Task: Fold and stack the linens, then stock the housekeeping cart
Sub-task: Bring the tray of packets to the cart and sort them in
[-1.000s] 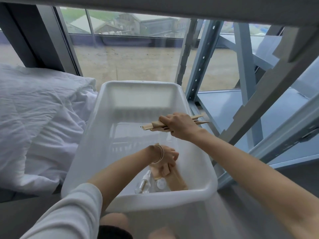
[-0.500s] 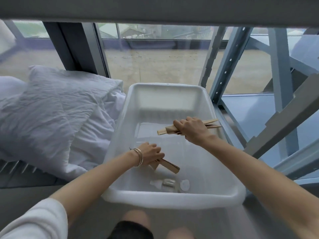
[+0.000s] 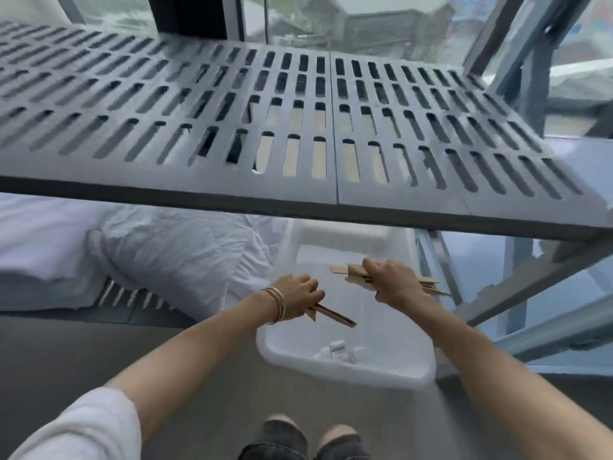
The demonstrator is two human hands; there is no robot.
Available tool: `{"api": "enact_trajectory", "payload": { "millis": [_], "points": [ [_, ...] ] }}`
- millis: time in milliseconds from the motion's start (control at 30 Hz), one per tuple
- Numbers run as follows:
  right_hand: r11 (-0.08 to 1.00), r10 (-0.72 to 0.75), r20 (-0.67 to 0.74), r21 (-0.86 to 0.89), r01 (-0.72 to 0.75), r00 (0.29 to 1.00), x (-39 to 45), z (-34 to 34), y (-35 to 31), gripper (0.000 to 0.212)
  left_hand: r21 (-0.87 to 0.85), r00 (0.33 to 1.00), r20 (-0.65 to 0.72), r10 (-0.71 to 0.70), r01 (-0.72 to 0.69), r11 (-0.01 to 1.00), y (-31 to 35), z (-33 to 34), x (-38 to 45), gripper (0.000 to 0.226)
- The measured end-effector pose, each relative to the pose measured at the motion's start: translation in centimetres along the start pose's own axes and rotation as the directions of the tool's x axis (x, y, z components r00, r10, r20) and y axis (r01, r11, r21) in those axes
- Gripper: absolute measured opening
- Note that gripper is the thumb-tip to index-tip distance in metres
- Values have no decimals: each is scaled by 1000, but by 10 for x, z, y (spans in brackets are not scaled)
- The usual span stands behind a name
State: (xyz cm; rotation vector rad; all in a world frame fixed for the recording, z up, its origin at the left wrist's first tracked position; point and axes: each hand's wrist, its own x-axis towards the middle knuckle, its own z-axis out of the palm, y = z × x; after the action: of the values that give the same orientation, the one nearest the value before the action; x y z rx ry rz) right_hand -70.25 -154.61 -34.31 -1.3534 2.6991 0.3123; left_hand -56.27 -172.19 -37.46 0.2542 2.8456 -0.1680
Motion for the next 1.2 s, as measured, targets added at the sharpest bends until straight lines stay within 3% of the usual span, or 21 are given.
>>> {"api": "enact_trajectory", "payload": {
  "millis": [133, 333, 500, 667, 867, 1033, 1200],
  "points": [
    [1000, -12, 78, 17, 11, 997, -42, -66, -18, 43, -119, 995, 52, -89, 95, 988, -4, -56, -64, 34],
    [988, -153, 221, 65, 141, 963, -99, -159, -72, 51, -104, 980, 166, -110, 128, 986, 1, -139, -164, 38],
    [947, -322, 192, 73, 314, 927, -131, -240, -119, 50, -103, 956, 237, -172, 201, 974, 4, -208, -254, 48],
    [868, -496, 95, 56, 493, 863, -145, -320, -167, 47, -26, 893, 306, -330, 354, 935, 8, -264, -346, 34],
    [709, -705, 38, 25, 705, 708, -159, -382, -238, 47, -3, 728, 317, -608, 642, 767, 36, -296, -465, 31],
    [493, -868, 56, -26, 870, 494, -201, -416, -319, 51, -21, 518, 337, -786, 839, 544, 85, -303, -565, 30],
    [271, -955, 99, -93, 958, 280, -269, -434, -401, 51, -4, 343, 416, -842, 927, 375, 154, -294, -652, 31]
  ]
}}
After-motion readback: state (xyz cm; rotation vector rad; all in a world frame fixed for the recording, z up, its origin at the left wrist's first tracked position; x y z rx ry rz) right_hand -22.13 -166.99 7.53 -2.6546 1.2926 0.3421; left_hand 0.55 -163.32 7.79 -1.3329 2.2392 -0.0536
